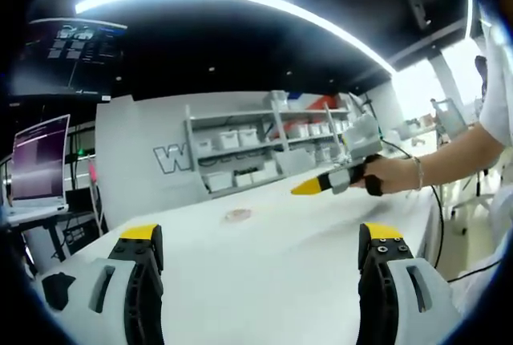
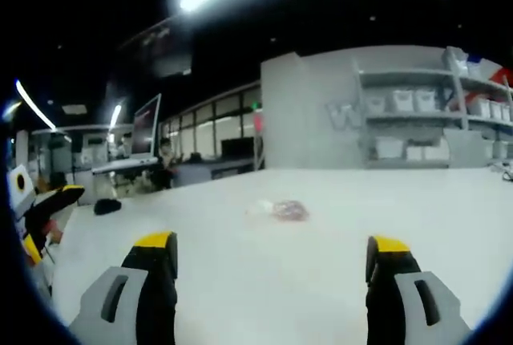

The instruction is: Open the resealable bag by pulling the two sides of the seal apart until the entire bag opening is separated and visibly accessible.

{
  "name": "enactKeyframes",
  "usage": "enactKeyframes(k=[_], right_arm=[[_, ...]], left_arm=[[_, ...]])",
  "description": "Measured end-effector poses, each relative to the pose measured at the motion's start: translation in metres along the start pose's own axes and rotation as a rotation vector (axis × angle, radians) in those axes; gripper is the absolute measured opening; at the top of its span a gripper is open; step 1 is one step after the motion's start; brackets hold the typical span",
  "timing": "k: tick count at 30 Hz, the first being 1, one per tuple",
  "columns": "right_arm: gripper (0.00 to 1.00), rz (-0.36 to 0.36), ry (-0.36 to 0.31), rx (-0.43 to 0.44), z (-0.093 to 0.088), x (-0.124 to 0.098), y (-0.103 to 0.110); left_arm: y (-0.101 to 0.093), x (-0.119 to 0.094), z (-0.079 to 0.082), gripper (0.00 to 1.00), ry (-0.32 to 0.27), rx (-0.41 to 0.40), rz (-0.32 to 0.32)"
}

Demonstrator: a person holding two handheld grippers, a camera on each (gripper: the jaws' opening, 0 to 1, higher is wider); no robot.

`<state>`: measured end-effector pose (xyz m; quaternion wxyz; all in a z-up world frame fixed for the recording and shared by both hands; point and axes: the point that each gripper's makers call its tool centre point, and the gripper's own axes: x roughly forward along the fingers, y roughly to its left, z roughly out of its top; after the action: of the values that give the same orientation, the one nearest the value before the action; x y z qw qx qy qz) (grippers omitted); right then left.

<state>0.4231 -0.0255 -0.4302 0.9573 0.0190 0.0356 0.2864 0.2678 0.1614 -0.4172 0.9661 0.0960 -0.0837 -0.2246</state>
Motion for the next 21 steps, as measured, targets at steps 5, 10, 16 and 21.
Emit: enactKeyframes(k=[5, 10, 16, 21], right_arm=[[1.0, -0.004, 0.002, 0.002, -0.002, -0.005, -0.002], [1.0, -0.014, -0.008, 0.003, -0.001, -0.015, -0.007], [1.0, -0.02, -0.018, 0.001, 0.001, -0.024, -0.012], [1.0, -0.03, -0.031, -0.003, 0.004, -0.034, -0.018]], left_arm=[[0.0, -0.001, 0.001, 1.0, -0.002, 0.001, 0.003], [0.003, -0.002, -0.005, 1.0, 0.01, -0.004, 0.008], [0.0, 0.0, -0.005, 1.0, 0.009, -0.006, 0.003], [-0.002, 0.001, -0.005, 1.0, 0.009, -0.004, -0.003]])
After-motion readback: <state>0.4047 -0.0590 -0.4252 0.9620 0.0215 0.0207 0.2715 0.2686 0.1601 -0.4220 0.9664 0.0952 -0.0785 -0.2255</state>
